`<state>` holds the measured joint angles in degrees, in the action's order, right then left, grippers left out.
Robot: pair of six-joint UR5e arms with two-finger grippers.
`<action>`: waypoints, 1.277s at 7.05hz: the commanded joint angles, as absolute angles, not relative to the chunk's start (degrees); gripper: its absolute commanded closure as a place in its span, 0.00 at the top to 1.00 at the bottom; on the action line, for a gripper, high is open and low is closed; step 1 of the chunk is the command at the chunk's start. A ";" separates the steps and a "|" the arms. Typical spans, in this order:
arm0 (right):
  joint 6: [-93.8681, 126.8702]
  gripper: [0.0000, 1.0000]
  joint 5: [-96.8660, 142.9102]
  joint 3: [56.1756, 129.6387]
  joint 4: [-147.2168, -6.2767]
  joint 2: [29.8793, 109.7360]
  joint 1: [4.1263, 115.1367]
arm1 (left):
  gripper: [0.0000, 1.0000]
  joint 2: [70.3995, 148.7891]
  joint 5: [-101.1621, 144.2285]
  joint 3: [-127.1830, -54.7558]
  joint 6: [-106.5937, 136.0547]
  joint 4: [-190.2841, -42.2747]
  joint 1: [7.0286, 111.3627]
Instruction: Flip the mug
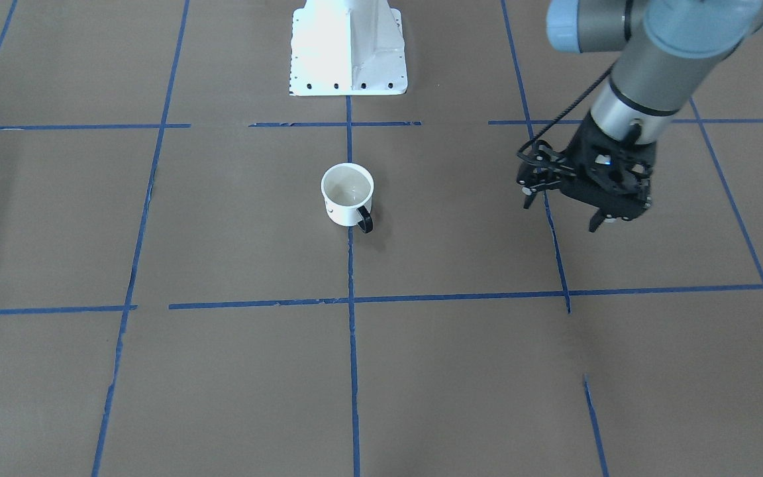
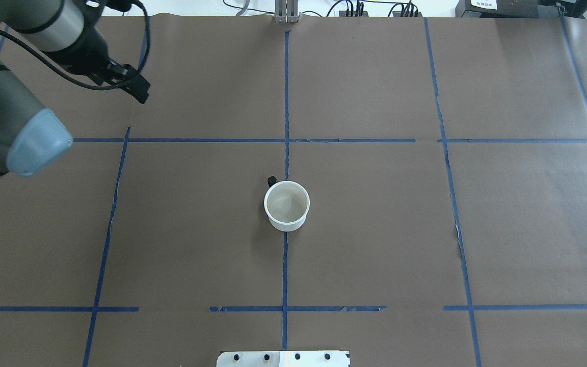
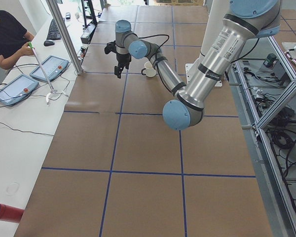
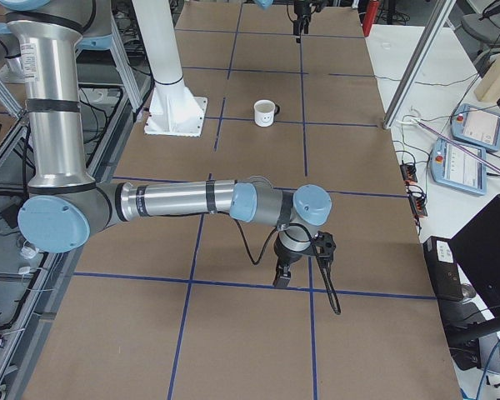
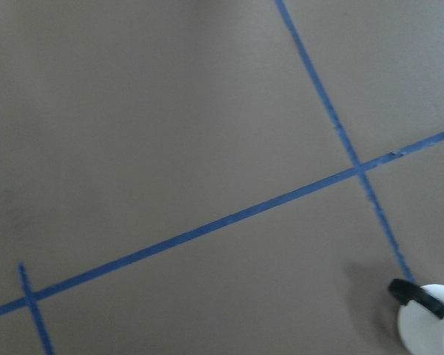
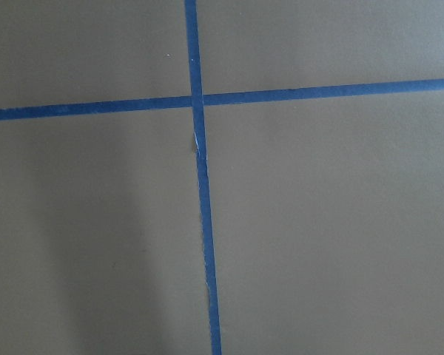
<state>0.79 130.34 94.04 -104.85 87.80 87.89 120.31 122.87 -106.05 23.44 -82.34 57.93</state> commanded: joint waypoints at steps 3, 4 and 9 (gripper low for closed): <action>0.79 1.00 130.34 94.04 -104.85 87.80 87.89 | 1.00 114.70 122.95 -91.75 12.07 -92.65 68.42; 0.79 1.00 130.34 94.04 -104.85 87.80 87.89 | 1.00 111.65 123.22 -90.28 11.61 -96.12 70.90; 0.79 1.00 130.34 94.04 -104.85 87.80 87.89 | 1.00 97.33 133.58 -90.09 7.48 -95.89 82.60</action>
